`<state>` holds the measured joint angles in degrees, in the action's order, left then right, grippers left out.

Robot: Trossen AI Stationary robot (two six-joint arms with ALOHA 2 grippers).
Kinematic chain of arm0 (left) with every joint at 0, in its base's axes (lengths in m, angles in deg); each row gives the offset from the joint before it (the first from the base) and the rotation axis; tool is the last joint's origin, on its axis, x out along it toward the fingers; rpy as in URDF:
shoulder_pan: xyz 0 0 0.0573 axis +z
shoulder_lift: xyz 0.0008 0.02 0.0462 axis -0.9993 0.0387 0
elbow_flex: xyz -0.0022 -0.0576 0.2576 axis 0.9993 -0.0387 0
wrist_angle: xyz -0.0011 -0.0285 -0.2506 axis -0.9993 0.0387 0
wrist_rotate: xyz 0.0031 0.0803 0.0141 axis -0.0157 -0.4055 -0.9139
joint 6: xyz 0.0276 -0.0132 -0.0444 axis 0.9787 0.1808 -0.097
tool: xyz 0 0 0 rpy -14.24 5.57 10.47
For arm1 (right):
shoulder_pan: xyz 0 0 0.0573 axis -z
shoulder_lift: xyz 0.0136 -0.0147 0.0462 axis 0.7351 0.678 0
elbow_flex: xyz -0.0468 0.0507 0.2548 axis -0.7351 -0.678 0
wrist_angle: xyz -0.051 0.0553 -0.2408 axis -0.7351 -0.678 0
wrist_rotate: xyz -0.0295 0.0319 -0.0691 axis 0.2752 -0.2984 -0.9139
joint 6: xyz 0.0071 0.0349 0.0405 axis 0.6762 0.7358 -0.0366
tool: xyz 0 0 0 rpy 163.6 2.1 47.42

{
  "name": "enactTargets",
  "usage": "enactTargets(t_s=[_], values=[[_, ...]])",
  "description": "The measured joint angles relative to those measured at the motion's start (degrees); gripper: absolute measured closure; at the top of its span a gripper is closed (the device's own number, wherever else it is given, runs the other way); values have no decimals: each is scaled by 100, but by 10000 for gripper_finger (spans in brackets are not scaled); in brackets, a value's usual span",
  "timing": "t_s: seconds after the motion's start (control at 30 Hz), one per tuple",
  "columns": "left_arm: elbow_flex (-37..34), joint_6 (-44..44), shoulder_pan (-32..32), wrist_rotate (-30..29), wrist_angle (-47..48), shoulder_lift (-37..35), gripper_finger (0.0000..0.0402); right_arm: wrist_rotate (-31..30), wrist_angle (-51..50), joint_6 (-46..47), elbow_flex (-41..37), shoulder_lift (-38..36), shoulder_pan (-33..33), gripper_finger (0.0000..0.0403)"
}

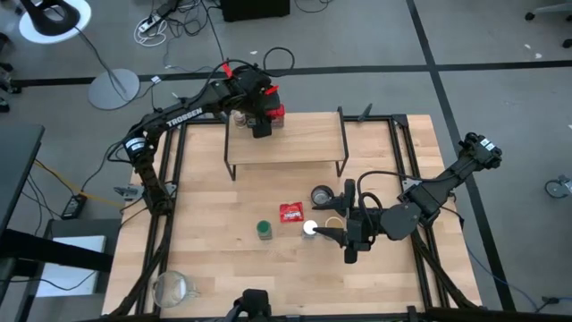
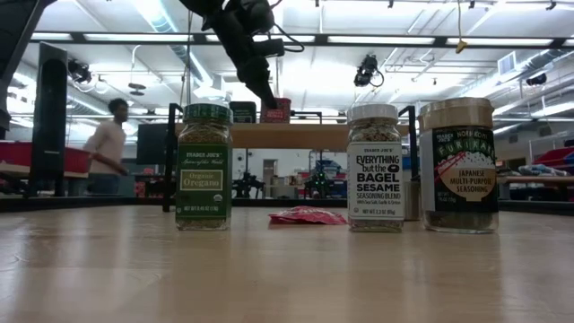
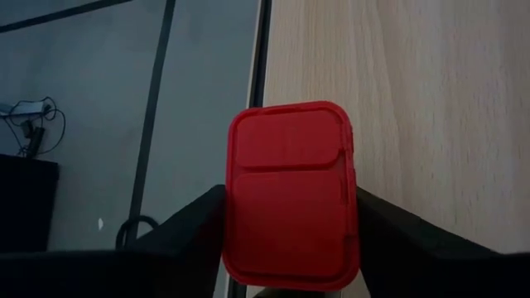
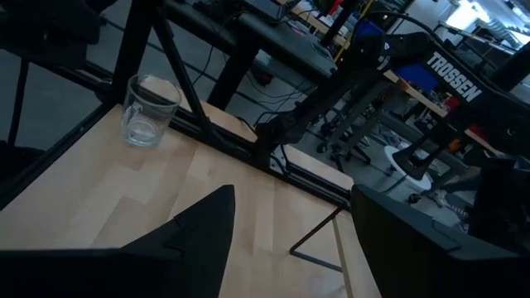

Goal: Shelf spices
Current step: Put the red seasoning can on the shelf

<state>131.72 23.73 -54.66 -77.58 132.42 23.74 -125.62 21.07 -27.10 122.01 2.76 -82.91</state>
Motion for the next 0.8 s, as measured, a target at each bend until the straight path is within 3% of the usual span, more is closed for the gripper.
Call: enactTargets(t_s=[0.57, 0.8], values=[[-7, -374, 0, 223, 2, 0, 167, -2, -1, 0, 0, 2, -2, 163], [-7, -525, 0, 310, 12, -2, 143, -2, -1, -1, 0, 1, -2, 163]])
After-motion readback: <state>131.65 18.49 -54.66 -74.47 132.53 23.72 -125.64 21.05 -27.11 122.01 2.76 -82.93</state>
